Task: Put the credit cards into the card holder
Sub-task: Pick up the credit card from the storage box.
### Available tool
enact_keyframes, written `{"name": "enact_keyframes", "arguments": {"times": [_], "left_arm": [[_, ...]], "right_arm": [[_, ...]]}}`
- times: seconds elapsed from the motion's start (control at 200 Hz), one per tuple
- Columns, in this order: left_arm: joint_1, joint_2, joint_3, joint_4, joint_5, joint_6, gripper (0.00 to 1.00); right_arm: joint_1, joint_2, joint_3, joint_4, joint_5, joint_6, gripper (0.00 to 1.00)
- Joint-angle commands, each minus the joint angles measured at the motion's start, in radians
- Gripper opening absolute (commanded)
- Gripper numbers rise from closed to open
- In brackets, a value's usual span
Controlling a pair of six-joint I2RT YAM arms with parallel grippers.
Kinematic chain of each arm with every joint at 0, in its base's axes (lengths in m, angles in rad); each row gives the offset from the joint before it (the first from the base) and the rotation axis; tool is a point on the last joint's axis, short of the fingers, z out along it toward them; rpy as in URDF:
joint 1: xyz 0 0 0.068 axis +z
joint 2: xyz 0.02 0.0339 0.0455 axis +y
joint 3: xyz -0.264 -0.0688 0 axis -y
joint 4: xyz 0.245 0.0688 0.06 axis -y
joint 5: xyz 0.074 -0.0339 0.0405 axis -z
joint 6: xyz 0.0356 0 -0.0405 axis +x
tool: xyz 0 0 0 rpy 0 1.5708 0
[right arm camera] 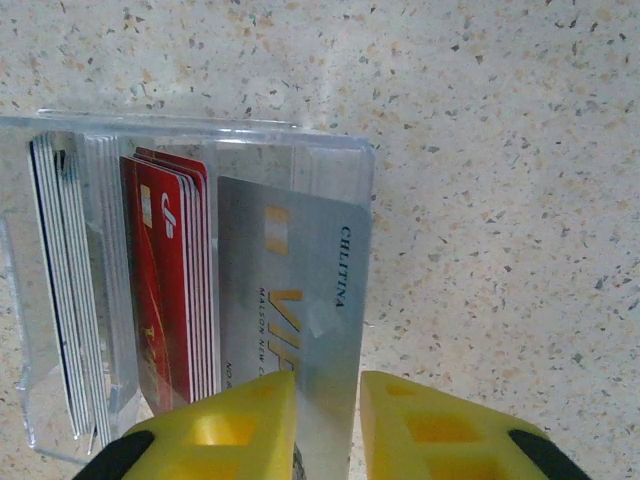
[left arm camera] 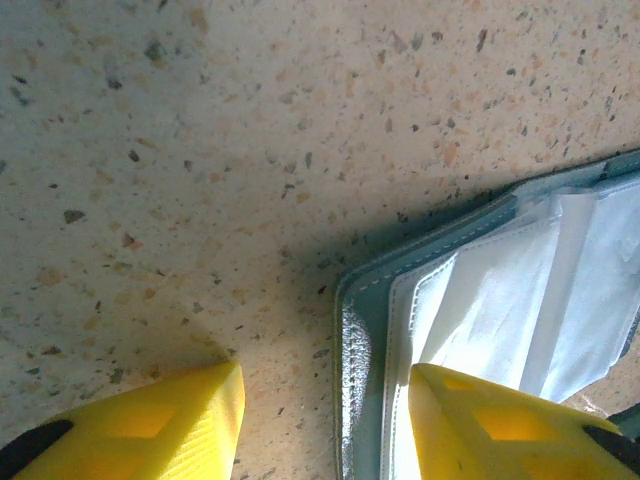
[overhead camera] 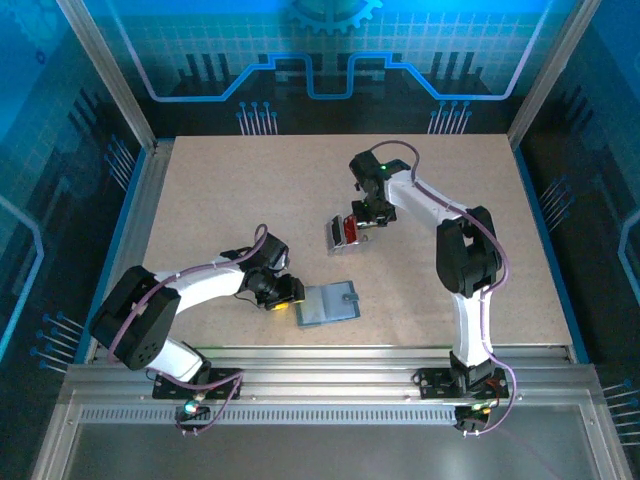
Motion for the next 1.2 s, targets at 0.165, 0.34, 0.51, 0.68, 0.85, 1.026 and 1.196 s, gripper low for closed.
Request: {"name": "enact_keyframes", "arguments": {"times": [0.165,0.34,0.51,0.68,0.85,1.026,1.196], "left_arm": [[-0.008,0.028,0.01,0.037,0.023,0.016,0.48],[-0.008,0.042,0.007,0.05,0.027,0.014,0.47],[-0.01,0.053,0.003,0.057,0.028,0.015,0.47],[-0.01,0.06,-0.001,0.065,0.032,0.013,0.47],[-0.009,0.057,-0.005,0.07,0.033,0.009,0.47],[-0.009,0.056,-0.01,0.069,0.032,0.008,0.47],[-0.008,0.063,-0.012,0.072,0.034,0.013,0.46]], "right_arm": [[-0.011,-0.008,0.032,-0.012,-0.023,-0.014,0.11],[-0.011,-0.015,0.046,-0.025,-0.019,-0.024,0.05],[-0.011,-0.026,0.059,-0.034,-0.031,-0.031,0.0],[-0.012,-0.05,0.066,-0.032,-0.088,-0.038,0.0],[-0.006,-0.033,0.08,-0.042,-0.088,-0.04,0.0],[0.007,-0.028,0.077,-0.041,-0.061,-0.032,0.0],[0.009,-0.105,0.064,-0.039,-0.026,-0.026,0.0]]}}
